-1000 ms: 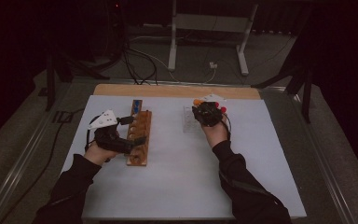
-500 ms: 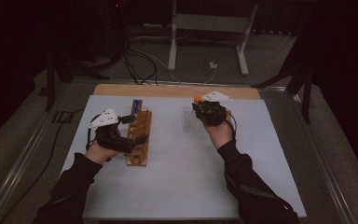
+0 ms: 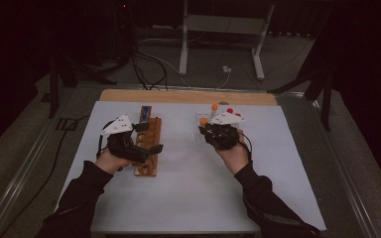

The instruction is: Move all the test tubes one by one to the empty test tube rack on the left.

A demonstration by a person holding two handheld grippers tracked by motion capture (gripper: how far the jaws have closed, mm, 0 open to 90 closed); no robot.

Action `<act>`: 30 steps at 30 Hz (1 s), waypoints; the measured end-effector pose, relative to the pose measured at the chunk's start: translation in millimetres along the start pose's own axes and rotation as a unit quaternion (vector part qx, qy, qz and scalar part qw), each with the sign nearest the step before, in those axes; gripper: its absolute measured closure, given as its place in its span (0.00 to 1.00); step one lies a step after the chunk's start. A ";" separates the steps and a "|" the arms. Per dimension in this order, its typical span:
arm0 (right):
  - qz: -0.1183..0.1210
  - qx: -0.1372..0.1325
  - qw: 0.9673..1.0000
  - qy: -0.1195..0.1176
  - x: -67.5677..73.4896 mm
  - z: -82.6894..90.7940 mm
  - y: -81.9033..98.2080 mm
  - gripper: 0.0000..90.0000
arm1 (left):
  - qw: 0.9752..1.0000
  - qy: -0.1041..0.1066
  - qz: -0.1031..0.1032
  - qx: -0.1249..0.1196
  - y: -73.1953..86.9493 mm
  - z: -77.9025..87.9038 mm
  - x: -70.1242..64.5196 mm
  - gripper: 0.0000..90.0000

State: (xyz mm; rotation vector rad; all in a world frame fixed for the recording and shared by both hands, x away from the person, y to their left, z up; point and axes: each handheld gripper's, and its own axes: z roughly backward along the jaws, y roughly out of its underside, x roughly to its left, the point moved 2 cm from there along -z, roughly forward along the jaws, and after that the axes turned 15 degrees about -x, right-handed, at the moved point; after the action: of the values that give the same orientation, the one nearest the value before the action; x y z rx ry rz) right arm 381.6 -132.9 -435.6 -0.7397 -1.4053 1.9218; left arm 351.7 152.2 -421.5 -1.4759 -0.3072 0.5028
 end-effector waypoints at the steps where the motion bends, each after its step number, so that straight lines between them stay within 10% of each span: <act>1: 0.001 0.001 1.000 -0.005 2.5 0.8 1.8 0.83 | 1.000 0.002 -0.001 0.002 0.5 -1.0 -0.4 0.05; 30: 0.014 0.005 0.994 -0.105 57.6 15.3 8.8 0.83 | 0.997 0.075 -0.001 0.018 0.1 -40.6 -25.6 0.18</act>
State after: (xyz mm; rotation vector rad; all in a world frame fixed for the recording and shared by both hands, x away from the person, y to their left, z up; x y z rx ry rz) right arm 331.8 -99.9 -444.0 -0.5663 -1.5150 2.0765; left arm 349.6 104.2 -422.3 -1.4682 -0.1808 0.3911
